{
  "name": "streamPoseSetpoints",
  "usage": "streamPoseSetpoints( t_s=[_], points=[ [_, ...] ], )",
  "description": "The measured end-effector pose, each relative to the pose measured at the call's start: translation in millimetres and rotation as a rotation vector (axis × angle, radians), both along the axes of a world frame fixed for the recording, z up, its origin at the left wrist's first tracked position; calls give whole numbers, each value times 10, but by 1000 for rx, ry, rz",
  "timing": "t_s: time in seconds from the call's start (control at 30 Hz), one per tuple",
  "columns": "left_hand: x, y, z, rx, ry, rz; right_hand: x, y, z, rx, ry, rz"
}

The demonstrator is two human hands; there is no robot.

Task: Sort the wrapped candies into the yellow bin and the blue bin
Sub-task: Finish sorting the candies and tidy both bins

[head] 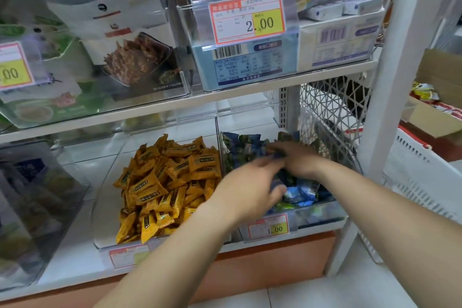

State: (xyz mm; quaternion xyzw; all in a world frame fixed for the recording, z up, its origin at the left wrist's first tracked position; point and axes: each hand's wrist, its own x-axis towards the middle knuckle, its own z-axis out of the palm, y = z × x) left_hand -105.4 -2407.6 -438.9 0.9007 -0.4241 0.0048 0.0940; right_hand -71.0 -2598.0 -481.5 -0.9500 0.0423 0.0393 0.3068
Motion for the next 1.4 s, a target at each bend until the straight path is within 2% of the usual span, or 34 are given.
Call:
streamPoseSetpoints(
  t_s=[0.1,0.2,0.4,0.6,0.8,0.97,1.07,1.2,1.3,1.4],
  points=[
    [15,5,-78,190,-148,-1,18,-62,57,-67,1,-2],
    [125,207,-73,205,-284,-31,30,-116,90,-80,54,47],
    [203,387,-125,188,-274,-88,-8,-156,95,-84,-72,-84],
    [188,141,-165,70,-318,107,-274,-141,252,110,-283,-188],
    [251,-3,-191,203,-210,215,-485,-184,352,300,-416,-273],
    [186,3,-145,-35,-157,217,-600,-230,386,334,-441,-350],
    [168,31,-73,-306,82,269,-642,-159,446,472,-451,-386],
    [177,73,69,-725,293,278,-723,68,553,912,-364,-212],
    [85,48,170,-1044,645,303,-753,214,570,909,-342,-111],
    [61,61,265,-1185,884,359,-769,285,591,842,-391,-104]
  ],
)
